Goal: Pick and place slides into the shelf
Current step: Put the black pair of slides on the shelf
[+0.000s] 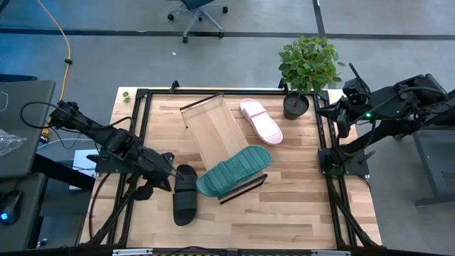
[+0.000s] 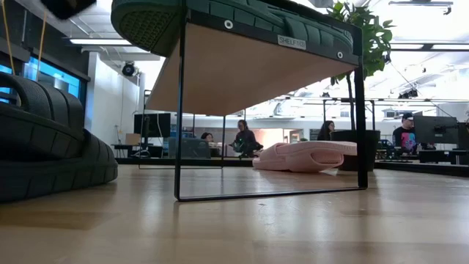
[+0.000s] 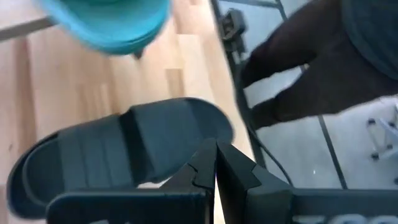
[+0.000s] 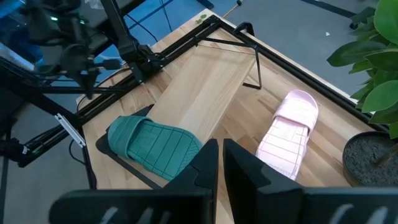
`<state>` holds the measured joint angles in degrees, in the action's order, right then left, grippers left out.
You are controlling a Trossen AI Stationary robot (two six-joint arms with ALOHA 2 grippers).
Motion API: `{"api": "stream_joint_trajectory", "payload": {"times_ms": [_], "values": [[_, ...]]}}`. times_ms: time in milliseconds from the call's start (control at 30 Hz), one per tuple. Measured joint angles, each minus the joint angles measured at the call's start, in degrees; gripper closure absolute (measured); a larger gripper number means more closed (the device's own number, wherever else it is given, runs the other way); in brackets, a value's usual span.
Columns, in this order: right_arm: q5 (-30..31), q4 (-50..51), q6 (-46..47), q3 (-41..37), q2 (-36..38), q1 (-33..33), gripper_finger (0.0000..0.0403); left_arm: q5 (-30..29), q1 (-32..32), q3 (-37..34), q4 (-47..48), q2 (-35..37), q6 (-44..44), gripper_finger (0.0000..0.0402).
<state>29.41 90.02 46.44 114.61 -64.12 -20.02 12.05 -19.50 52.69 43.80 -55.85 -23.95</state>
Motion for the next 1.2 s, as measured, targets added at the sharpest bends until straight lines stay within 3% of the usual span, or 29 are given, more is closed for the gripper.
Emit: {"api": "stream_joint_trajectory", "payload": {"times_ms": [100,633,900,1000,1200], "values": [[0.00,0.00,0.02,0.00,0.00,0.01,0.0387,0.69,2.71,-3.30,-1.01,1.94,-0.49,0.0401],[0.00,0.00,0.15,-0.02,-1.63,0.01,0.0387,18.16,15.73,-15.65,-11.47,1.21,2.08,0.0401],[-0.33,-0.02,0.07,-0.02,-1.86,0.00,0.0387,19.41,17.02,-17.30,-14.46,1.21,4.32,0.0399],[-0.33,0.00,0.07,-0.02,-1.86,0.01,0.0387,19.42,17.02,-17.34,-14.40,0.08,4.65,0.0379],[-0.31,-0.02,0.07,-0.02,-1.86,0.01,0.0387,20.98,17.00,-17.33,-16.31,-3.84,5.73,0.0297]]}}
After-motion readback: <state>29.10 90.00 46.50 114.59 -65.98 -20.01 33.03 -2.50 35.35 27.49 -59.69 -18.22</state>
